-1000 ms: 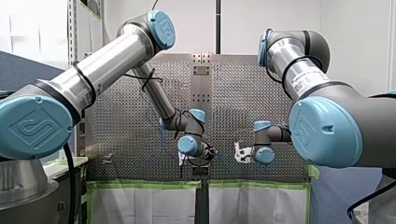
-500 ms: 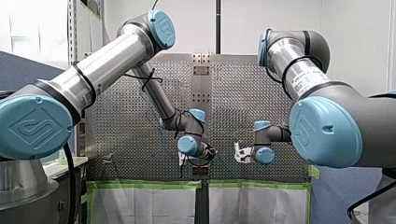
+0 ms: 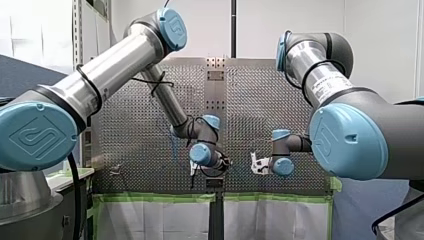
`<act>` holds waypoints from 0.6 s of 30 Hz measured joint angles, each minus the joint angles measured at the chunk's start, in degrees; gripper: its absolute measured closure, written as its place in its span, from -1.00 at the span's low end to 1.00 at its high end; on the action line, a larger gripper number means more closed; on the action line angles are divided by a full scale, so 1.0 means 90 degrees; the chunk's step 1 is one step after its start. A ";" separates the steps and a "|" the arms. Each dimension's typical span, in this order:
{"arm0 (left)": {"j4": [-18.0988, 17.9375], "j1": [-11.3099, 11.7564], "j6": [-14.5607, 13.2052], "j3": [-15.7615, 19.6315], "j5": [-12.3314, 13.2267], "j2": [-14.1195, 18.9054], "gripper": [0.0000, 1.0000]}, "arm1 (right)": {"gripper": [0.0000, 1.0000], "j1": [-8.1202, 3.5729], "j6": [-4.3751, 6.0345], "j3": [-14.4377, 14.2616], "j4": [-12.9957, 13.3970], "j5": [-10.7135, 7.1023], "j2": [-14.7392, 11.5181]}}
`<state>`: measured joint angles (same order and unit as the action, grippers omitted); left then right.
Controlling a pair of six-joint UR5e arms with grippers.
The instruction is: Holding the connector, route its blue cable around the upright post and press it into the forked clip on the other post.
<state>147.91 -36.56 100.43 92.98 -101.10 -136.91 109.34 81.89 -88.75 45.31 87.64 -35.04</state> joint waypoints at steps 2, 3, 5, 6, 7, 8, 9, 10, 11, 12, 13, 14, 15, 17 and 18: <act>-0.0059 0.0003 -0.0001 0.0092 -0.0029 0.0094 -0.97 | 0.27 0.0001 0.0002 0.0000 -0.0004 0.0000 0.0001; -0.0114 0.0003 0.0030 0.0157 -0.0039 0.0161 -0.97 | 0.27 0.0001 0.0003 0.0000 -0.0002 0.0000 0.0000; -0.0218 -0.0005 0.0107 0.0273 -0.0064 0.0278 -0.97 | 0.27 0.0004 0.0004 0.0001 0.0002 -0.0004 0.0000; -0.0265 -0.0007 0.0129 0.0321 -0.0084 0.0326 -0.97 | 0.27 0.0007 0.0005 0.0000 0.0005 -0.0008 0.0000; -0.0310 -0.0008 0.0141 0.0366 -0.0108 0.0372 -0.97 | 0.27 0.0011 0.0008 0.0000 0.0009 -0.0017 0.0000; -0.0354 -0.0007 0.0151 0.0413 -0.0140 0.0419 -0.97 | 0.27 0.0012 0.0010 0.0000 0.0011 -0.0023 0.0000; -0.0414 -0.0005 0.0168 0.0475 -0.0189 0.0481 -0.97 | 0.27 0.0013 0.0010 0.0001 0.0012 -0.0028 0.0000; -0.0463 0.0002 0.0187 0.0523 -0.0231 0.0528 -0.97 | 0.27 0.0017 0.0012 0.0000 0.0015 -0.0032 0.0000; -0.0511 0.0010 0.0213 0.0569 -0.0269 0.0575 -0.97 | 0.27 0.0022 0.0012 0.0000 0.0018 -0.0034 0.0000; -0.0571 0.0004 0.0258 0.0632 -0.0294 0.0639 -0.97 | 0.27 0.0027 0.0013 -0.0001 0.0020 -0.0036 0.0000; -0.0622 -0.0010 0.0298 0.0684 -0.0290 0.0690 -0.97 | 0.27 0.0035 0.0015 -0.0002 0.0022 -0.0037 0.0000; -0.0677 -0.0018 0.0344 0.0737 -0.0272 0.0743 -0.97 | 0.27 0.0042 0.0017 -0.0002 0.0022 -0.0038 0.0000; -0.0745 -0.0017 0.0409 0.0805 -0.0231 0.0812 -0.97 | 0.27 0.0050 0.0018 -0.0002 0.0023 -0.0040 0.0000; -0.0856 -0.0005 0.0514 0.0918 -0.0155 0.0922 -0.97 | 0.27 0.0063 0.0018 -0.0002 0.0020 -0.0044 0.0000; -0.0934 0.0005 0.0591 0.0994 -0.0119 0.1000 -0.97 | 0.27 0.0066 0.0018 -0.0001 0.0020 -0.0045 0.0000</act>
<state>139.50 -36.51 105.74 101.92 -102.17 -127.91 109.93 82.05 -88.76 45.50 87.23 -35.04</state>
